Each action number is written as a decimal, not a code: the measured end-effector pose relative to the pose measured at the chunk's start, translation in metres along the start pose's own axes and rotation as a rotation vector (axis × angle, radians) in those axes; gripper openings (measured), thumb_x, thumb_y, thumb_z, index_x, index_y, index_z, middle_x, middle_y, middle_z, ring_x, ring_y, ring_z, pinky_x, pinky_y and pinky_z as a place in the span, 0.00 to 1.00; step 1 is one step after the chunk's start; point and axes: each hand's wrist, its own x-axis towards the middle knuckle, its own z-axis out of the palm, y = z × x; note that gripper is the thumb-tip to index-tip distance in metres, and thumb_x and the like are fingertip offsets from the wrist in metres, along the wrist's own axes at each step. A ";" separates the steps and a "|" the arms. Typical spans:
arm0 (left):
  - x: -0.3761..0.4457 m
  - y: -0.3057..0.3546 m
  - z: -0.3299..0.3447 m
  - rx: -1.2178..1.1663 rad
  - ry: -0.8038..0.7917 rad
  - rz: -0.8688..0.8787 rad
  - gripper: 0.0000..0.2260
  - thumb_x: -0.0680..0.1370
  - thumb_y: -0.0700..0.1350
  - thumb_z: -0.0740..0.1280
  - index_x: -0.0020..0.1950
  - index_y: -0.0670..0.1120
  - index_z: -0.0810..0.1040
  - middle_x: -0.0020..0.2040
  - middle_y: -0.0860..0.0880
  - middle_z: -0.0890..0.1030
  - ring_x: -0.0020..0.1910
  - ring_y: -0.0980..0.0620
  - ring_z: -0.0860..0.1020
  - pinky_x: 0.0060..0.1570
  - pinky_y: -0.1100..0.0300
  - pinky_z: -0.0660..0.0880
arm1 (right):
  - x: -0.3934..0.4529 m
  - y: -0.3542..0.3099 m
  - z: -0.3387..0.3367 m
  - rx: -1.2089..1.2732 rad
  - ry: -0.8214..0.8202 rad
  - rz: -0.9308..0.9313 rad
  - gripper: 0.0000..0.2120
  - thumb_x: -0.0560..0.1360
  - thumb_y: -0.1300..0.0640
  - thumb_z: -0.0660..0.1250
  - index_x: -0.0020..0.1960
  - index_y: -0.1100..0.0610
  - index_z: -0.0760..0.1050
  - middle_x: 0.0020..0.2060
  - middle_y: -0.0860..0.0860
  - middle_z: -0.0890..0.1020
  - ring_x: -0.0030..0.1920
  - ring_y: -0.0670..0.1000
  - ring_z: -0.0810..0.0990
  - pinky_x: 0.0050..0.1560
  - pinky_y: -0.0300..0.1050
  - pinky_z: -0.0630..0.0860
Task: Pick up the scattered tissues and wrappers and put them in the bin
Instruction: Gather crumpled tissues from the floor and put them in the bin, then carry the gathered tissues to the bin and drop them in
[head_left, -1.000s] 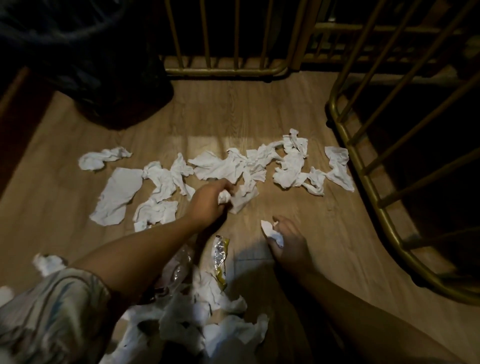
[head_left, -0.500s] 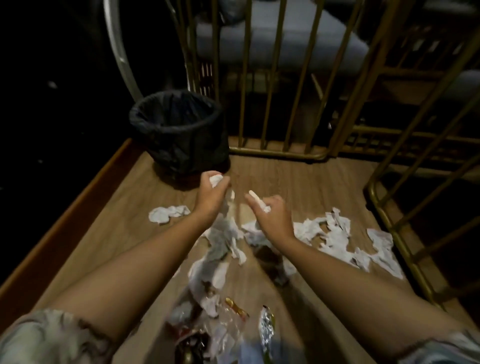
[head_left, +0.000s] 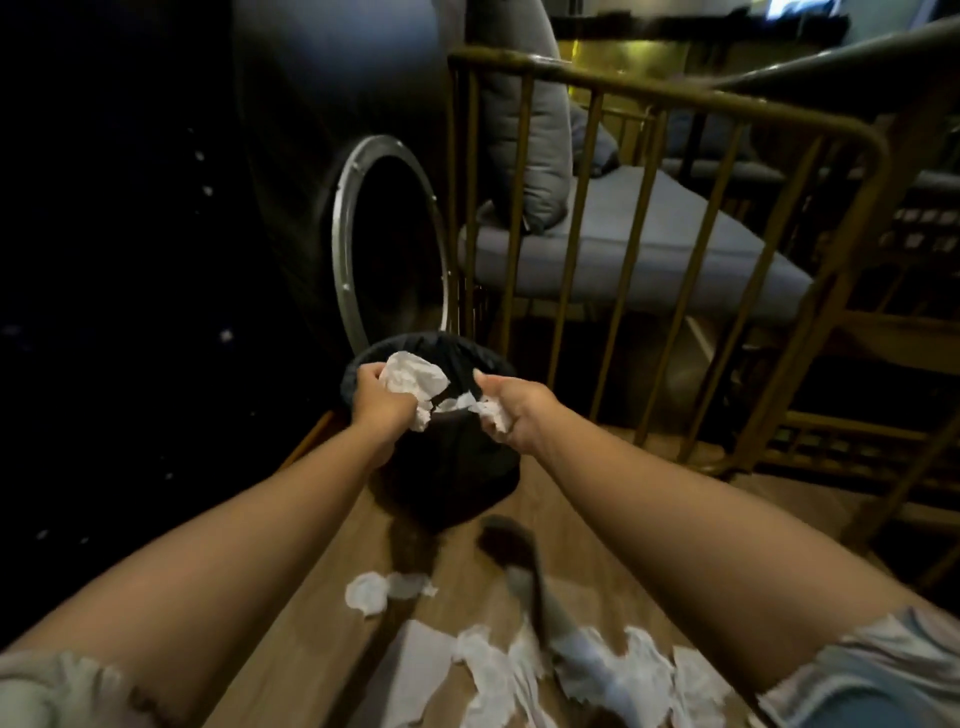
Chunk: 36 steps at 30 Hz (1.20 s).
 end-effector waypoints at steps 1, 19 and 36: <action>0.011 0.002 0.002 -0.027 0.044 -0.003 0.27 0.69 0.28 0.67 0.65 0.46 0.70 0.58 0.46 0.77 0.57 0.46 0.76 0.58 0.50 0.77 | 0.009 -0.007 0.005 0.052 -0.021 0.029 0.08 0.75 0.55 0.70 0.50 0.59 0.76 0.39 0.55 0.79 0.32 0.51 0.77 0.18 0.34 0.68; 0.046 -0.047 0.048 0.078 0.301 0.167 0.09 0.77 0.38 0.67 0.57 0.44 0.78 0.50 0.45 0.81 0.50 0.49 0.80 0.57 0.53 0.78 | 0.114 -0.018 -0.009 0.200 -0.221 0.064 0.22 0.76 0.70 0.51 0.68 0.59 0.66 0.65 0.59 0.70 0.66 0.64 0.70 0.64 0.67 0.69; -0.129 -0.100 0.225 0.136 -0.195 0.098 0.04 0.75 0.39 0.67 0.48 0.46 0.76 0.42 0.45 0.79 0.42 0.44 0.78 0.49 0.51 0.78 | 0.053 0.050 -0.283 -0.565 0.007 -0.146 0.06 0.77 0.59 0.65 0.47 0.49 0.76 0.49 0.52 0.81 0.47 0.51 0.77 0.39 0.42 0.72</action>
